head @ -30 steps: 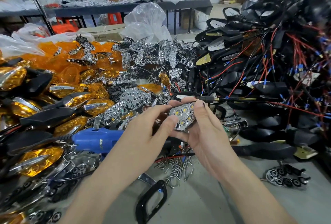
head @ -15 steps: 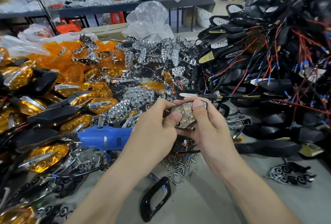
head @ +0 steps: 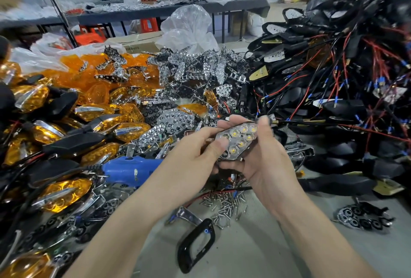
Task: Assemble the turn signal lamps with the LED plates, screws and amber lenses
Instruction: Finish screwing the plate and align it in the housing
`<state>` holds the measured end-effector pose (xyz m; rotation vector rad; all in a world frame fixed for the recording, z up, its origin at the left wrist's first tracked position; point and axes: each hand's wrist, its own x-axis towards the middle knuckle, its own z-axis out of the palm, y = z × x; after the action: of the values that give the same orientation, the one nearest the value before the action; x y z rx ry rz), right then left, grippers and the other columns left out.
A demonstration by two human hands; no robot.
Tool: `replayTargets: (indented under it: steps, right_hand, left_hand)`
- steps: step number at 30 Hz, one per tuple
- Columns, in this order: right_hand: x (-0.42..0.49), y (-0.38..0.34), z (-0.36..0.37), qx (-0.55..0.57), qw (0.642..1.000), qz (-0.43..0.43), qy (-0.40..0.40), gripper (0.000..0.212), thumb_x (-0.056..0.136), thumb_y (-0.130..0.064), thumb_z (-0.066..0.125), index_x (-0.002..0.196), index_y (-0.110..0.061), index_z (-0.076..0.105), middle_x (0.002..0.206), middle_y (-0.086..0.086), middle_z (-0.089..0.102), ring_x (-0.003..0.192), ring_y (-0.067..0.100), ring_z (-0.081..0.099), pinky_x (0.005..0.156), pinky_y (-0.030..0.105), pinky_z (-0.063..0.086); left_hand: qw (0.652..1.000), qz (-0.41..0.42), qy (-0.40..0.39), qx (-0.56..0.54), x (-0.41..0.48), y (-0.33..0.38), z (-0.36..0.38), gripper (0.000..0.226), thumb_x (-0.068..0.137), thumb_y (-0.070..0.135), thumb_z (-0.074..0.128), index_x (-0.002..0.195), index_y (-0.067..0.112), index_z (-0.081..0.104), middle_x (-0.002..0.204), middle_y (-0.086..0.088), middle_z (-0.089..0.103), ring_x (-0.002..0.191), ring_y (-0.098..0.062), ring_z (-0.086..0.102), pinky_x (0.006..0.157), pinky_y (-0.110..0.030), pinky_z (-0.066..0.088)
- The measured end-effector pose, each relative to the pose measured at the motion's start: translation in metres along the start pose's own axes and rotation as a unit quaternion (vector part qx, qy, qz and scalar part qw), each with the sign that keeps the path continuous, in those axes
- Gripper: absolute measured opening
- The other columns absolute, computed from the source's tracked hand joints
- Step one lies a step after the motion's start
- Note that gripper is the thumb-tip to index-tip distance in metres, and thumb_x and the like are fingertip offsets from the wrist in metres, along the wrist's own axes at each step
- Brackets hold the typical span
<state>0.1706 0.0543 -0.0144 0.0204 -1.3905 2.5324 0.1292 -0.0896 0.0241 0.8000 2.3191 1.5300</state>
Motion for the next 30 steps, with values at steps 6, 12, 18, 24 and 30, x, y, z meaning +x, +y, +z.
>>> replayTargets:
  steps: [6, 12, 18, 24, 30]
  right_hand:
    - [0.000, -0.003, 0.000, 0.054, 0.997, 0.036, -0.032, 0.073, 0.089, -0.067, 0.029, 0.124, -0.014, 0.065, 0.122, 0.007, 0.074, 0.100, 0.020, 0.074, 0.068, 0.036, 0.062]
    - [-0.006, 0.004, 0.006, -0.111, 0.992, -0.065, 0.017, 0.036, 0.105, -0.045, 0.044, 0.109, -0.020, 0.068, 0.120, 0.004, 0.073, 0.090, 0.021, 0.074, 0.066, 0.032, 0.060]
    - [-0.013, 0.005, 0.006, -0.252, 0.957, -0.132, 0.056, 0.036, 0.113, -0.030, 0.030, 0.111, -0.013, 0.062, 0.113, -0.006, 0.073, 0.094, 0.009, 0.071, 0.072, 0.022, 0.057]
    - [-0.012, 0.009, 0.013, -0.312, 0.924, -0.202, 0.087, 0.033, 0.111, -0.028, 0.031, 0.105, -0.016, 0.061, 0.105, -0.007, 0.072, 0.106, 0.007, 0.065, 0.087, 0.011, 0.043]
    - [-0.014, 0.008, 0.021, -0.173, 0.978, -0.113, 0.020, 0.030, 0.105, -0.042, 0.038, 0.105, -0.025, 0.062, 0.110, -0.005, 0.074, 0.073, 0.011, 0.072, 0.059, 0.027, 0.057]
  left_hand:
    - [1.000, 0.006, 0.026, 0.002, 0.001, -0.002, 0.003, 0.019, 0.105, 0.026, 0.048, 0.105, 0.038, 0.062, 0.063, 0.021, 0.063, 0.054, 0.005, 0.055, 0.049, -0.007, 0.039]
    - [0.999, 0.021, 0.029, 0.013, 0.000, -0.005, 0.010, 0.023, 0.105, 0.024, 0.048, 0.102, 0.044, 0.057, 0.063, 0.030, 0.060, 0.061, 0.009, 0.057, 0.057, -0.006, 0.039]
    - [0.999, 0.026, 0.011, -0.024, -0.009, -0.003, 0.015, 0.021, 0.104, 0.030, 0.050, 0.115, 0.048, 0.054, 0.071, 0.020, 0.062, 0.066, 0.010, 0.060, 0.058, -0.003, 0.041]
    - [0.997, 0.023, 0.052, -0.057, -0.012, -0.001, 0.023, 0.023, 0.102, 0.023, 0.055, 0.108, 0.045, 0.057, 0.062, 0.017, 0.060, 0.057, 0.004, 0.053, 0.054, -0.009, 0.039]
    - [0.993, 0.017, 0.071, -0.091, -0.022, 0.002, 0.013, 0.024, 0.100, 0.016, 0.059, 0.112, 0.036, 0.064, 0.063, 0.020, 0.067, 0.055, 0.004, 0.061, 0.055, -0.008, 0.043]
